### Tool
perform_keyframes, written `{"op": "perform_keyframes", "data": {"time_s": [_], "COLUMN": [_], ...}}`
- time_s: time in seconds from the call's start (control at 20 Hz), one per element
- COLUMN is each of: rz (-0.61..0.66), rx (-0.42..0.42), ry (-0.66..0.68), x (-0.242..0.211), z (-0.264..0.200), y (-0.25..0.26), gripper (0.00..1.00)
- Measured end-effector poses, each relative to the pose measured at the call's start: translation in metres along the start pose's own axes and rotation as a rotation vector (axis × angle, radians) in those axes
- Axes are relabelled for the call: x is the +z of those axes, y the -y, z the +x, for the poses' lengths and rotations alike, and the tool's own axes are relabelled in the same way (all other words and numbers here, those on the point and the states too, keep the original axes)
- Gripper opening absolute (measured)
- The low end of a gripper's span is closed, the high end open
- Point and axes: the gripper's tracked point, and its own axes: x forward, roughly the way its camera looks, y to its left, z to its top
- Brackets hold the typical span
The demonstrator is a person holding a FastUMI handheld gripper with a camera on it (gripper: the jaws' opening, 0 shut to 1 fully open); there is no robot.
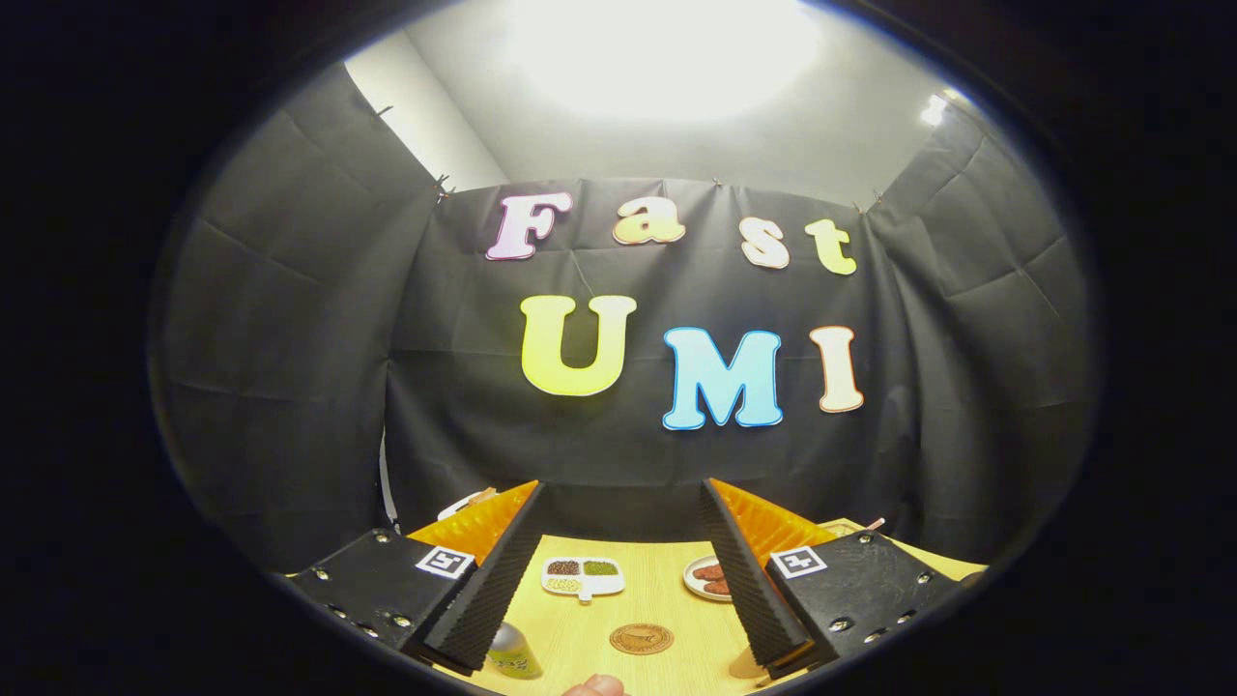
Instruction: Take the bottle from table, then pour the juice into the cup, finally place the bottle on the coaster
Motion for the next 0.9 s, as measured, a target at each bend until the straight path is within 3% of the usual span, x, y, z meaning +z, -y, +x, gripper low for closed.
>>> {"op": "perform_keyframes", "data": {"time_s": [0.55,0.9], "rz": [0.061,0.023], "rx": [0.024,0.021], "ry": [0.0,-0.064], "x": [-0.023,-0.062], "z": [-0.001,0.003], "y": [-0.019,-0.035], "gripper": [0.96,0.96]}}
